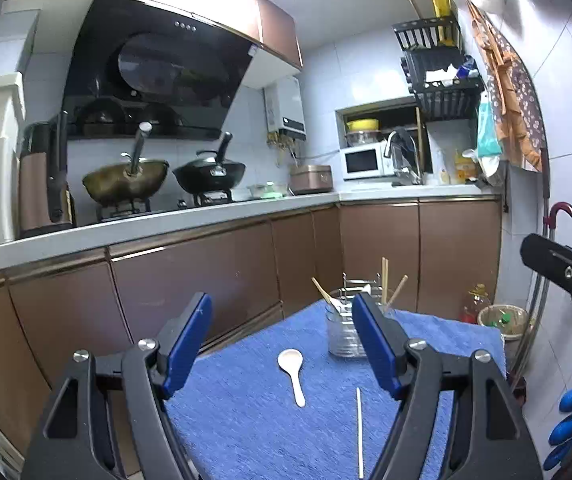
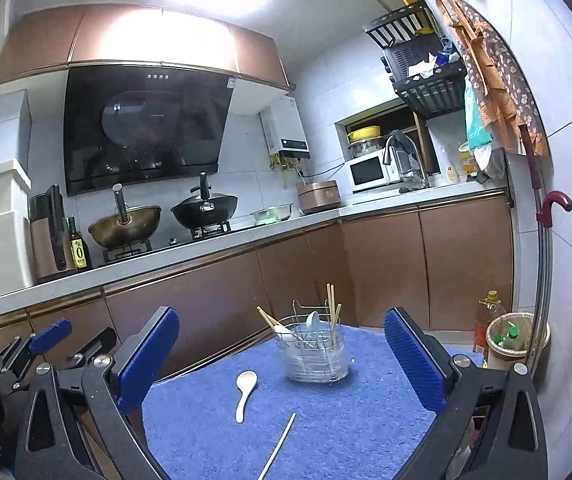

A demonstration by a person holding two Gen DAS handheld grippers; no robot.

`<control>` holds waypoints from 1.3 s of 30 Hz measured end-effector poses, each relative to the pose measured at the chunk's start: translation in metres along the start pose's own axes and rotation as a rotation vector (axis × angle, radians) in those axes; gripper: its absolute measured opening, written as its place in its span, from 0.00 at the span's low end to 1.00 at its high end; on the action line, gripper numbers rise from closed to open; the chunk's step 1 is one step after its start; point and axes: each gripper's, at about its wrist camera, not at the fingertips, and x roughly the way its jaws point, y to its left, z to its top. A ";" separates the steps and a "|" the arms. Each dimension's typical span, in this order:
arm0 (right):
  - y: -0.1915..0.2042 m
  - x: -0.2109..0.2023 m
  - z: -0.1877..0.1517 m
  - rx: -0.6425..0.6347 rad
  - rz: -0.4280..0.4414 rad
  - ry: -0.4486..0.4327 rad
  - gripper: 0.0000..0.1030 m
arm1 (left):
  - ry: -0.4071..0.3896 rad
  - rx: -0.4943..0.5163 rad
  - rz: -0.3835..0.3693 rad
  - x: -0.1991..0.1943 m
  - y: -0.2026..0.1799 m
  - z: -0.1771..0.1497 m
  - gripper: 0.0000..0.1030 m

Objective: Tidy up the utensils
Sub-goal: 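Pull both tools back from the holder above the towel, then close the left tool on the pinkish spoon while the right tool grasps the last chopstick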

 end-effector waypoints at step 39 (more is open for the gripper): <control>-0.038 0.255 -0.148 0.116 0.148 0.972 0.42 | 0.870 -0.485 -0.286 0.319 0.094 -0.118 0.67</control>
